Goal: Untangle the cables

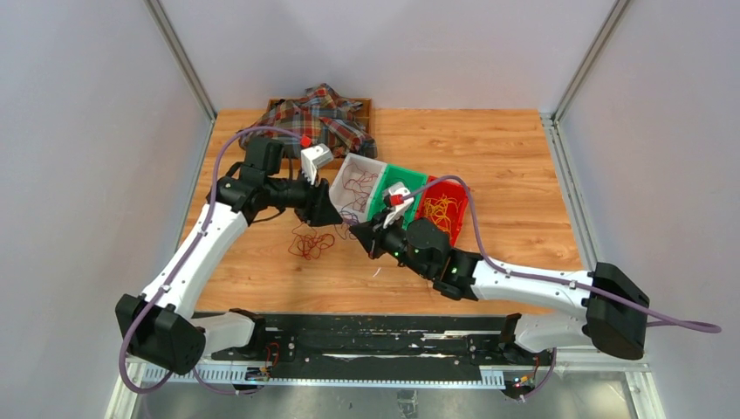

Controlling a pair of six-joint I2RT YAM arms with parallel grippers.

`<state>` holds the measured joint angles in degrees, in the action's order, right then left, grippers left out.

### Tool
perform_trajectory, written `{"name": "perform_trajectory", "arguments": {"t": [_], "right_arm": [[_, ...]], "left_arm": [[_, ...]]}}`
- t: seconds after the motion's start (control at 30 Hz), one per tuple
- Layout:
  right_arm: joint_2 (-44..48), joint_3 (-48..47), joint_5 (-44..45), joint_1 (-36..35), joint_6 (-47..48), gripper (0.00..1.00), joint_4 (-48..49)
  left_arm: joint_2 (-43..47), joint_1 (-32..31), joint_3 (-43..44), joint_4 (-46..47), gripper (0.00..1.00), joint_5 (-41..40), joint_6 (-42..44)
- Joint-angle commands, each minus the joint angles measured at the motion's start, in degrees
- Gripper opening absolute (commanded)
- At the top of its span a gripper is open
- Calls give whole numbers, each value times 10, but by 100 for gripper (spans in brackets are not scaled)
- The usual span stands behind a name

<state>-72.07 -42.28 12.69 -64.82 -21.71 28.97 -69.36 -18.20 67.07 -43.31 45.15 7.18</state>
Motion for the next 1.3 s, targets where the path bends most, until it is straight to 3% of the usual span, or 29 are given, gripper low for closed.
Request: {"name": "perform_trajectory", "arguments": {"t": [0.0, 0.1, 0.23, 0.33, 0.47, 0.67, 0.8, 0.9, 0.97, 1.27], "right_arm": [[23, 17, 17, 11, -30, 1, 48], [27, 26, 23, 15, -43, 1, 61], [35, 34, 40, 20, -58, 1, 51], [48, 53, 62, 31, -83, 1, 38], [61, 87, 62, 58, -146, 5, 24], [86, 95, 87, 71, -152, 22, -52], [124, 90, 80, 87, -111, 42, -60], [138, 66, 36, 87, -40, 66, -25], [132, 37, -4, 87, -7, 74, -17], [34, -63, -181, 87, 37, 78, 61]], "left_arm": [[12, -2, -22, 56, 44, 35, -80], [15, -2, -24, 59, 35, 44, -92], [29, -2, -6, 52, 9, 6, -76], [30, -1, 32, 22, 1, -34, -51], [31, -2, 79, -14, 1, -104, -13], [31, -2, 126, -64, 1, -134, 48], [25, -3, 146, -97, 1, -117, 67], [21, -2, 149, -112, 1, -93, 70], [19, -3, 151, -122, 1, -81, 80], [22, -4, 175, -156, 1, -31, 112]]}}
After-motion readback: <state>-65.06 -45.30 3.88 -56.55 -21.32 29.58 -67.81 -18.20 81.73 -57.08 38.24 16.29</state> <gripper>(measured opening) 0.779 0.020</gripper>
